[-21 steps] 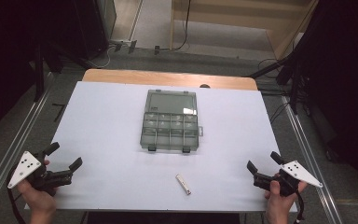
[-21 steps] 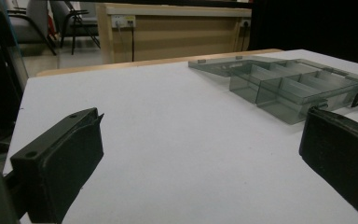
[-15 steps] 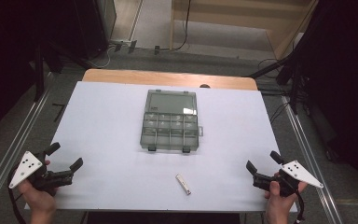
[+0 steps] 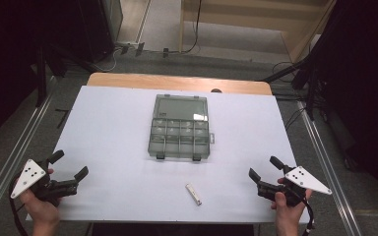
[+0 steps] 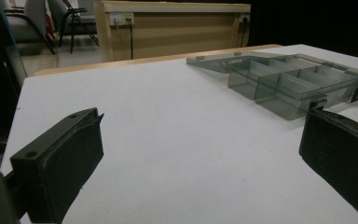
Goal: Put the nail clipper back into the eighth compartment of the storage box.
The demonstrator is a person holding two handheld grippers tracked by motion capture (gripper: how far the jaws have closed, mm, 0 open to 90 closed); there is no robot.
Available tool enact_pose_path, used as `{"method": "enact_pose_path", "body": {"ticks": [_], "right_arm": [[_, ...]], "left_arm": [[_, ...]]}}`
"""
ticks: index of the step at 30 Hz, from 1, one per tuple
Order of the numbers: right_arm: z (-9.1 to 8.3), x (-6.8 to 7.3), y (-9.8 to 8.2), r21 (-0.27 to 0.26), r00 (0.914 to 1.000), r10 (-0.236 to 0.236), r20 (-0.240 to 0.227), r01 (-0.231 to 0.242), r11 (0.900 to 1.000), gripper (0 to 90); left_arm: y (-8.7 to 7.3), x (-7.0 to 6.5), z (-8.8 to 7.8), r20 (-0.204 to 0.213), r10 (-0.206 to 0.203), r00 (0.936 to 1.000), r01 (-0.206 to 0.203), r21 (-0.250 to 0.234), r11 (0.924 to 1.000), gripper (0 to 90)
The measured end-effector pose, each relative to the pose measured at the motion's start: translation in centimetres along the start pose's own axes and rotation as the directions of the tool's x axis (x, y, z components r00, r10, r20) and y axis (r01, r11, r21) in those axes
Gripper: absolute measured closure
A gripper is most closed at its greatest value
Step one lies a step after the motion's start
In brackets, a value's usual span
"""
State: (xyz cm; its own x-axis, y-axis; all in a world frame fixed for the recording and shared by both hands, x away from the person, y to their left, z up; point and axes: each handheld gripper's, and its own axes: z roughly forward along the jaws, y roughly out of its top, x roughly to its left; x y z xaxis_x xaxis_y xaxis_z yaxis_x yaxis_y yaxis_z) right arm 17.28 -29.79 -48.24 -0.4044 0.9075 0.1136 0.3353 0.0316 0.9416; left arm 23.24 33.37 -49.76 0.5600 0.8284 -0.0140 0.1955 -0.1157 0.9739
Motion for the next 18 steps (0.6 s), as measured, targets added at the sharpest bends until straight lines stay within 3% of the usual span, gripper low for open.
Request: {"method": "enact_pose_path", "body": {"ticks": [4,7,12,14,16,17,18], "right_arm": [[0.6,1.3,0.6,0.036,0.9984,-0.025,-0.051,0.027,0.999,17.2],[1.0,2.0,0.9,0.057,0.9914,-0.018,-0.130,0.026,0.998,32.7],[1.6,3.3,1.5,0.089,0.9803,-0.045,-0.192,0.063,0.994,46.5],[1.7,3.5,1.6,0.102,0.9781,-0.043,-0.204,0.065,0.993,49.7],[1.9,4.2,1.6,0.111,0.9755,-0.048,-0.215,0.073,0.991,61.8],[1.9,4.2,1.6,0.111,0.9755,-0.048,-0.215,0.073,0.991,61.8],[2.1,4.6,1.7,0.127,0.9739,-0.063,-0.218,0.092,0.988,69.4]], "left_arm": [[0.0,0.0,0.0,0.000,-0.001,1.0000,0.001,0.001,1.0000,0.0],[0.0,0.0,0.0,0.000,-0.002,1.0000,0.002,0.001,1.0000,0.0],[0.0,0.0,0.1,0.000,-0.001,1.0000,0.001,0.002,1.0000,0.0],[0.0,0.0,0.1,0.000,-0.002,1.0000,0.002,0.002,1.0000,0.0],[0.0,0.0,0.1,-0.001,-0.001,1.0000,0.001,0.002,1.0000,0.0],[0.0,0.0,0.1,-0.001,-0.001,1.0000,0.001,0.002,1.0000,0.0],[0.0,0.0,0.1,0.000,-0.001,1.0000,0.001,0.004,1.0000,0.0]]}}
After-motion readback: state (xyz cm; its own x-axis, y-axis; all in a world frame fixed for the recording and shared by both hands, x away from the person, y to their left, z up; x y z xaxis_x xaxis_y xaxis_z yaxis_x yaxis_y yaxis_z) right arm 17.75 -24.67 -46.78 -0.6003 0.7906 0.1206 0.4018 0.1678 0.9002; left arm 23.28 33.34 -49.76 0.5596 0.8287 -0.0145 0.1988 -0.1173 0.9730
